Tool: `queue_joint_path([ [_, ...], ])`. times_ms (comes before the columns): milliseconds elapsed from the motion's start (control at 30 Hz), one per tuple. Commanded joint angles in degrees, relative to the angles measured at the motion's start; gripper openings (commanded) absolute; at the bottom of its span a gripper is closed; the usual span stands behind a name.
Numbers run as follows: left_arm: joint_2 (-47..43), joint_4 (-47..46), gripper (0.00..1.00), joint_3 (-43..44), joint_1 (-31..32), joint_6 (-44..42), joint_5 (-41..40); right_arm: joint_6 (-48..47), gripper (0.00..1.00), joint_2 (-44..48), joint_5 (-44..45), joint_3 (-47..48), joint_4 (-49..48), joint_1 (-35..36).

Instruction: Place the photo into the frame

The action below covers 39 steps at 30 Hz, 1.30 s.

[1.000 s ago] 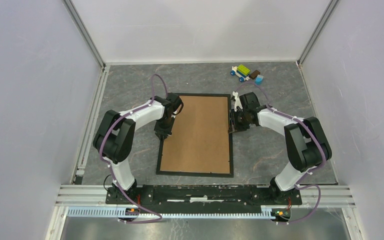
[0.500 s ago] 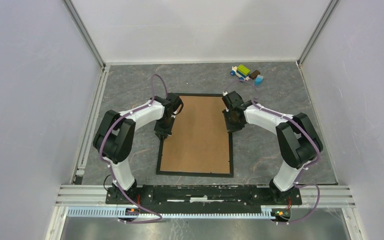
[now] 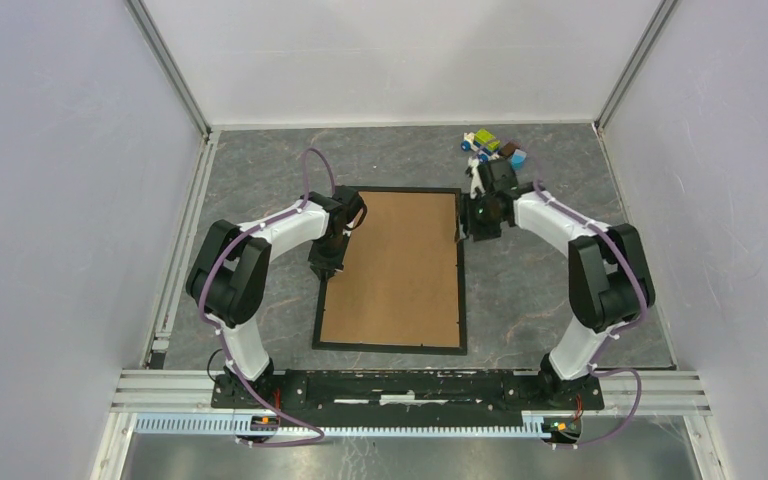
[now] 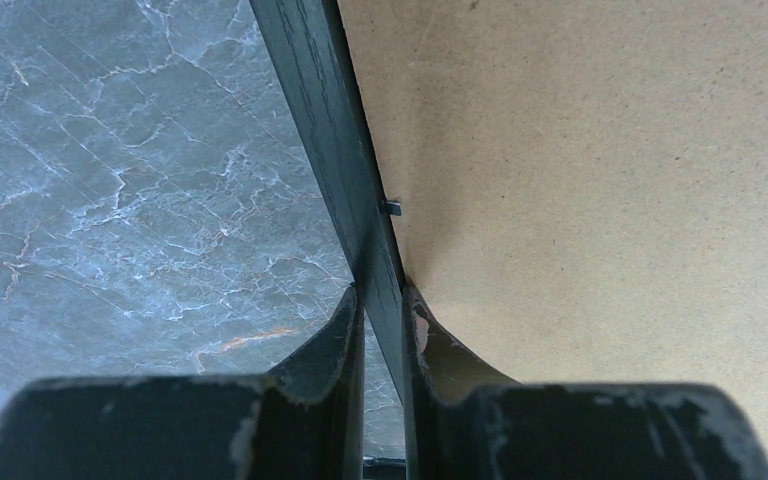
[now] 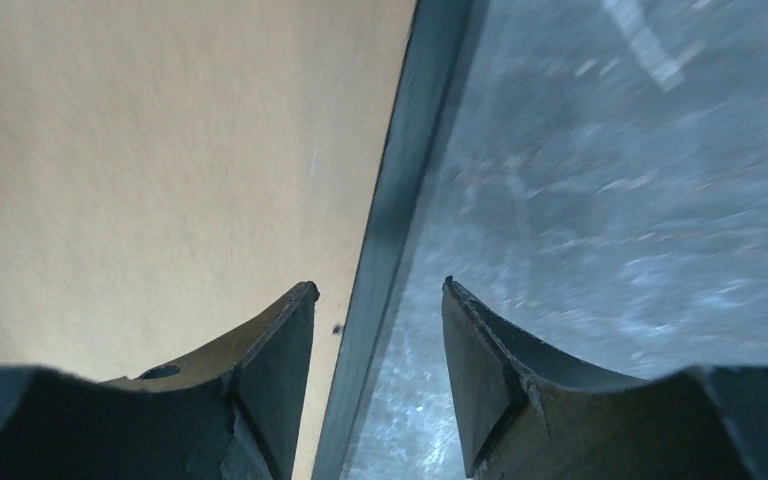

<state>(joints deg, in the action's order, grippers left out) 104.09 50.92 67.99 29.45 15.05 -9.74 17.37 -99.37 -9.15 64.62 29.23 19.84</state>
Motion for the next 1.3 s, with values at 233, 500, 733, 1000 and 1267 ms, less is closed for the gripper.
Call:
queue_joint_path([
  [233,2.4,-7.5,0.02,-1.7,1.2,-1.6,6.0,0.3,0.37,-6.3,-8.1,8.9,-7.1,-6.7],
  [500,2.6,-7.6,0.02,-1.6,1.1,-1.7,6.4,0.5,0.33,-12.8,-8.5,13.6,-7.9,-7.6],
  [733,2.8,-7.6,0.02,-1.5,1.1,-1.7,6.6,0.4,0.31,-15.4,-9.0,13.7,-8.6,-9.2],
  [1000,2.9,-7.7,0.02,-1.5,1.2,-1.6,6.7,0.2,0.29,-18.0,-9.5,14.6,-7.8,-9.1],
  [1267,2.9,-7.7,0.02,-1.3,1.1,-1.6,6.9,-0.3,0.29,-17.3,-8.8,12.2,-5.5,-8.9],
])
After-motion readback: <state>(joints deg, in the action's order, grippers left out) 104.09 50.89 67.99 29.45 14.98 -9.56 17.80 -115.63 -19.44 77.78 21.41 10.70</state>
